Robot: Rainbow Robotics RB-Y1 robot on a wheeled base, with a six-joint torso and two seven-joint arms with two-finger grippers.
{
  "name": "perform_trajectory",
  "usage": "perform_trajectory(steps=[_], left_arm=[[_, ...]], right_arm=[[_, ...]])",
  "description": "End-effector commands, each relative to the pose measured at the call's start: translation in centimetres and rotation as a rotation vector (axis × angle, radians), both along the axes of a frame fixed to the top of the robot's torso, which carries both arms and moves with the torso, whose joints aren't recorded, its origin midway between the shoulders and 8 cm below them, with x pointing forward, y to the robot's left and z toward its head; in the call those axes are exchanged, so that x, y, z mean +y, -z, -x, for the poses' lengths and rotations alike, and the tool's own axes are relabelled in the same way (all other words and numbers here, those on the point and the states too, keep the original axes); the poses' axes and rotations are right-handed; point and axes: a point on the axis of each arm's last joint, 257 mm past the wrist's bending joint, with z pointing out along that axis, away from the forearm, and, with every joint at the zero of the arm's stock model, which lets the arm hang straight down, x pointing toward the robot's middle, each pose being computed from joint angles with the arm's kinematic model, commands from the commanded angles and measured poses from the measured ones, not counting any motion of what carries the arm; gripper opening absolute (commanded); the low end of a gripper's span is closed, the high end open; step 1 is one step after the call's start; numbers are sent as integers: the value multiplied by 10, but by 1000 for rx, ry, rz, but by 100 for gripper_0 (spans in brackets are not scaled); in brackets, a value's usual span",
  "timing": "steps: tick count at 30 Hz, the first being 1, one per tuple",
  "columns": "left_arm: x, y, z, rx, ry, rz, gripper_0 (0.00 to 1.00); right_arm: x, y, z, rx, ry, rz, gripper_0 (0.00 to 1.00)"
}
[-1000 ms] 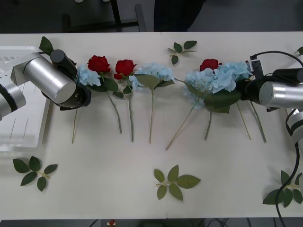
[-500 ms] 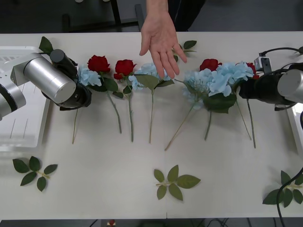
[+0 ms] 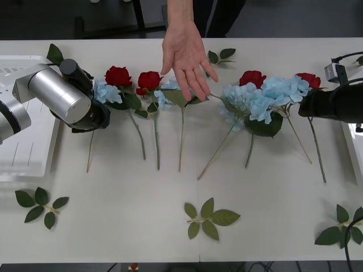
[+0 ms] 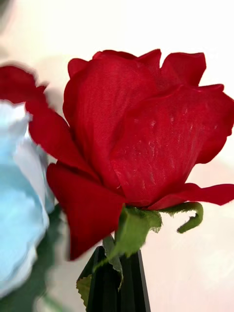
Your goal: Place the red flowers into the right box and the blue flowers into the left box. If a person shows an open palm, hand one flower to the person first, then continue sorting.
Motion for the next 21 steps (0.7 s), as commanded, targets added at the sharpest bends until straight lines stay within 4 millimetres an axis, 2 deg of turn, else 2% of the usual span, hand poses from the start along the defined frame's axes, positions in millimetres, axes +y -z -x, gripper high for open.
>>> perform_trajectory(steps=[1,7,15,19,20,21], left_arm=[[0,0,0,-2,36,-20,0],[0,0,0,-2,41,-23,0],[0,0,0,-1,45,-24,0],[0,0,0,-2,46,-23,0],[0,0,0,-2,46,-23,0],[0,0,0,-1,42,-23,0]], right_arm=[[-1,-68,8,-79,-64,17,0],[25,-125,36,-139,-165,-32,0],[60,-182,77,-216,-242,-82,0],[98,-211,92,-310,-300,-104,0],[98,-211,92,-310,-300,-104,0],[117,-223,96,-371,-311,-105,0]])
